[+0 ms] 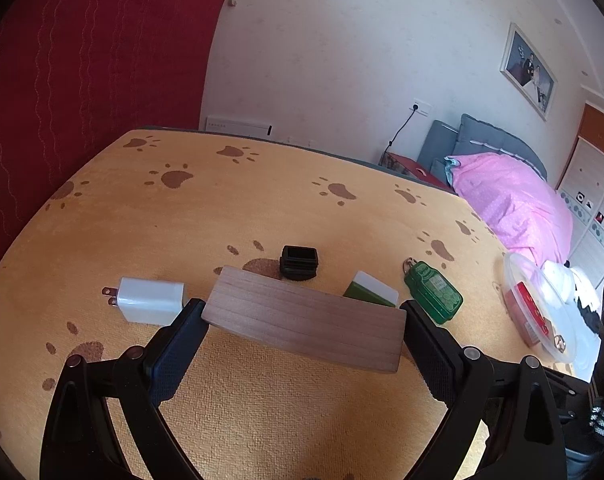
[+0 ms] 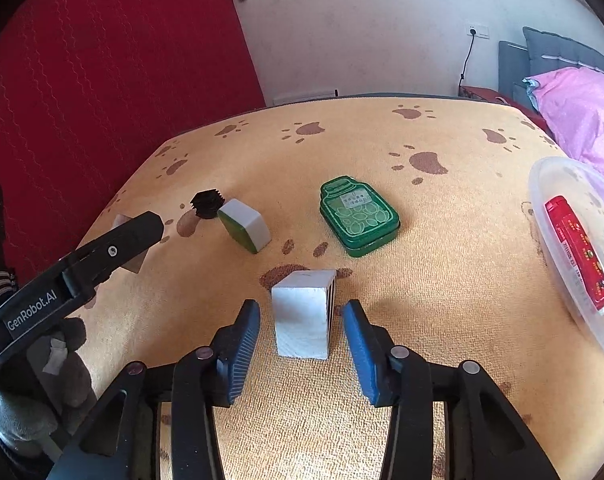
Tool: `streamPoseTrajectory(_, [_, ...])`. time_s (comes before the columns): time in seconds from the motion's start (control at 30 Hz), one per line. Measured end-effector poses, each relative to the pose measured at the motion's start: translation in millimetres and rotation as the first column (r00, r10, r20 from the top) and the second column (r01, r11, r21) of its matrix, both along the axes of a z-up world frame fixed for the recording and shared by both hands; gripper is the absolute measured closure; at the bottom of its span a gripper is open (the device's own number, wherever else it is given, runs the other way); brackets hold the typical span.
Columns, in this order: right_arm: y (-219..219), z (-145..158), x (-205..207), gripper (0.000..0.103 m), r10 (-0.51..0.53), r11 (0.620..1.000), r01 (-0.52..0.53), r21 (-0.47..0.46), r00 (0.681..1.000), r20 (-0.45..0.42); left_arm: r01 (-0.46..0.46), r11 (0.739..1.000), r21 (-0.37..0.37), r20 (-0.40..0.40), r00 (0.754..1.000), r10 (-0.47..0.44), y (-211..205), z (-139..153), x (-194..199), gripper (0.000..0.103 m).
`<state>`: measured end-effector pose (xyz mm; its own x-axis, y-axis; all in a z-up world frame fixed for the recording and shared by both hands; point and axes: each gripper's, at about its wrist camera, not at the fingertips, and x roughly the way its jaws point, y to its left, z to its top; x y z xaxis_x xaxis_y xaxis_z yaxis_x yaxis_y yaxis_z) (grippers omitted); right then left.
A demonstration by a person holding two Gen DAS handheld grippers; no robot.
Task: Organize rigid objects
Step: 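Carry the white cube over the clear bowl with the right tool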
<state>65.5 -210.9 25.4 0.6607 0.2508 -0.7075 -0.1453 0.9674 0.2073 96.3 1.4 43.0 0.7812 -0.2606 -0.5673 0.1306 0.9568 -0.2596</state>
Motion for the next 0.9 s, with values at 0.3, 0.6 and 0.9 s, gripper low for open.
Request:
streamPoseTrajectory(0.3, [9,-9,12,0.068,-0.001,0.998,0.001,-0.069,1.000,-0.009,0.009,1.000,0.003,0.001,1.000,-0.009,-4,0,-3,0.007])
streamPoseTrajectory(0.6, [-8,6,-3,0.068,-0.033,0.999,0.034,-0.021,0.999,0.030,0.020,1.000,0.011,-0.007,1.000,-0.020,-6,-2,-1,0.007])
streamPoseTrajectory(0.9, [-50,23,-18,0.068,-0.142,0.990,0.142,0.006,0.987,0.077,0.031,0.999,0.019,-0.009,0.999,-0.031,-10,-3,-1,0.007])
